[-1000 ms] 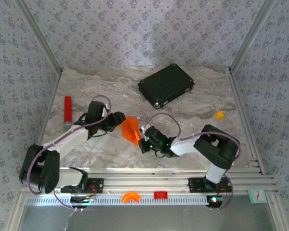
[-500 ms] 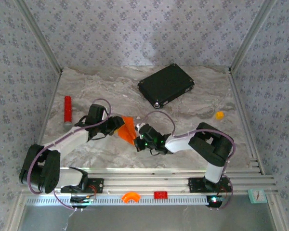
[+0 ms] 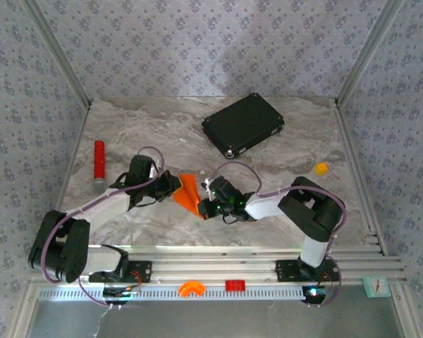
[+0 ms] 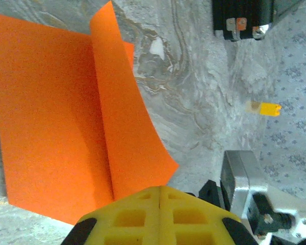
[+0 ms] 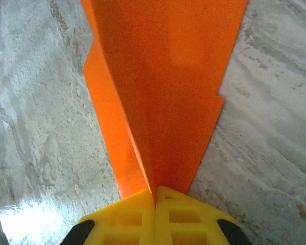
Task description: Fold a paper plane with a square sheet of paper (pick it up from the middle)
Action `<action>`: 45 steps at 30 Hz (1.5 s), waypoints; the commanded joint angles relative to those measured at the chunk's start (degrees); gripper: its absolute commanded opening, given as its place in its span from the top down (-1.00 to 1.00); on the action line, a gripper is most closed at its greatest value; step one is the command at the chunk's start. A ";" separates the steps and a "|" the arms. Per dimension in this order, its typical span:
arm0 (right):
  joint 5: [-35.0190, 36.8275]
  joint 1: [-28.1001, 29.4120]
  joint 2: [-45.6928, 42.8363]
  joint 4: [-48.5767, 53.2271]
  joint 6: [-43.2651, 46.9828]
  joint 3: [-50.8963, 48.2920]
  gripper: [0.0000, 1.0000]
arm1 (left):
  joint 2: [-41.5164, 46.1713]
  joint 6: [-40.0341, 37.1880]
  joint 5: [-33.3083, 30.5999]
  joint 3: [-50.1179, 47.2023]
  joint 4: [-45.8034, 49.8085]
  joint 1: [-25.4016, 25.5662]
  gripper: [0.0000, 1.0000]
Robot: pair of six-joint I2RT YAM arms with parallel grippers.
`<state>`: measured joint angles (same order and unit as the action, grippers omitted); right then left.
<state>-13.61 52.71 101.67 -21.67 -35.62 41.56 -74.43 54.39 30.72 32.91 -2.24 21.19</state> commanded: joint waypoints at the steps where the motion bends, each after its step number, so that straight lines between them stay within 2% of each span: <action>1: -1.56 -0.50 1.39 3.05 -2.29 -2.27 1.00 | -1.41 0.59 2.49 -0.32 -3.87 0.89 0.88; 9: -2.11 -0.68 1.37 3.04 -2.28 -1.81 0.94 | -6.51 0.57 3.46 1.79 -6.39 2.82 0.87; 18: -2.53 -0.68 0.99 4.83 -1.71 0.50 0.71 | -10.10 -0.51 3.44 2.94 -6.60 3.77 0.88; 29: -1.91 -0.90 0.42 9.23 -0.86 3.79 0.64 | -12.11 -2.09 3.64 3.87 -5.29 4.55 0.89; 31: -1.76 -0.77 0.13 9.14 -0.90 4.05 0.65 | -12.78 -2.49 3.73 4.17 -4.91 4.71 0.89; 36: -2.04 -0.68 0.16 9.31 -0.86 4.19 0.91 | -13.85 -2.97 3.82 4.73 -4.44 4.91 0.91; 45: -3.45 -0.41 1.51 6.44 -1.89 1.75 0.97 | -16.05 -3.80 1.30 5.82 -2.52 4.90 0.92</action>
<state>-16.03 52.21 101.80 -15.44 -36.69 44.64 -89.10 51.92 32.95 37.12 -6.15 25.69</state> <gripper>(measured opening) 0.052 0.064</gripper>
